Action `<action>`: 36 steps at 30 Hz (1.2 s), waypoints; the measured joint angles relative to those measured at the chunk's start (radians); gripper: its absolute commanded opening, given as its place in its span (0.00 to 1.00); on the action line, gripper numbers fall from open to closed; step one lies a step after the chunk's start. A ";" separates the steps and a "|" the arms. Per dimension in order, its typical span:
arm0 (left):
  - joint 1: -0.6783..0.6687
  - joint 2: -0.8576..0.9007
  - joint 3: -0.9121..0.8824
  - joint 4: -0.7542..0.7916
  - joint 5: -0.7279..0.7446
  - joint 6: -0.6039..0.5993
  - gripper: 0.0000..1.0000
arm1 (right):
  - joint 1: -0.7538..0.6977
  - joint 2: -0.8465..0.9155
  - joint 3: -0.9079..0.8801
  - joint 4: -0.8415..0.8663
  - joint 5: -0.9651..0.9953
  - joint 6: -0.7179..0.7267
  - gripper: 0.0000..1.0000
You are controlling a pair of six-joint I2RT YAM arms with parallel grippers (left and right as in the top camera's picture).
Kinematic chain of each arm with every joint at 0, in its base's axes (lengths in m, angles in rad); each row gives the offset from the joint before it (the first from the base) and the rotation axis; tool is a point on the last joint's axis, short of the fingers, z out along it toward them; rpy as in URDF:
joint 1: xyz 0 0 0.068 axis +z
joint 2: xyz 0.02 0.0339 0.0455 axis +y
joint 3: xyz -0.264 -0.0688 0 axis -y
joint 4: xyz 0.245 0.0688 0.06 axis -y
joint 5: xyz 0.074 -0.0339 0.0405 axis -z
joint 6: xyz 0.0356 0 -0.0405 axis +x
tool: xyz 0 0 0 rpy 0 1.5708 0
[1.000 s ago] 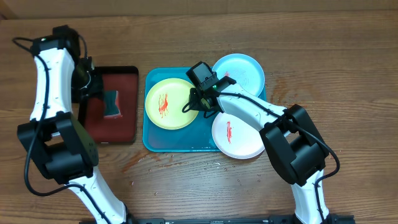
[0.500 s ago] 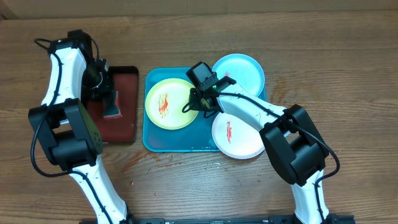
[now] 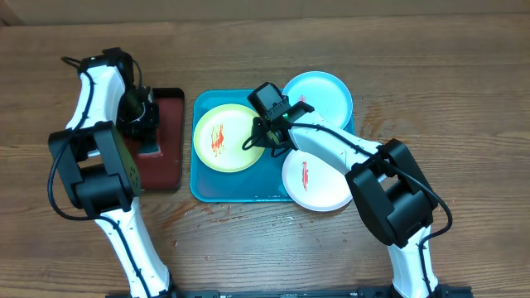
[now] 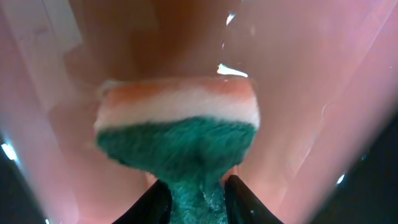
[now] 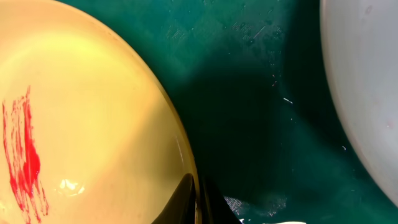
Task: Clean dirty plates on tray and stack at the side
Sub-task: 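Grasp the green-orange sponge with the left gripper and lift it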
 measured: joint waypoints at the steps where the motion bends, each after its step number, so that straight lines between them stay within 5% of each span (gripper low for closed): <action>1: -0.002 0.000 0.000 0.001 -0.005 0.000 0.28 | 0.000 0.000 0.000 0.000 0.000 0.000 0.05; 6: -0.006 0.003 0.000 0.008 -0.023 -0.002 0.04 | 0.000 0.000 0.000 -0.001 0.000 0.000 0.05; 19: -0.007 0.006 0.055 -0.066 0.002 -0.012 0.04 | 0.004 0.003 0.000 -0.008 0.009 0.000 0.16; 24: -0.014 -0.003 0.196 -0.148 0.066 -0.015 0.04 | 0.003 0.003 0.001 -0.010 -0.011 -0.002 0.04; 36: -0.220 -0.110 0.260 -0.170 0.169 -0.031 0.04 | -0.023 0.004 0.004 -0.016 -0.088 0.004 0.04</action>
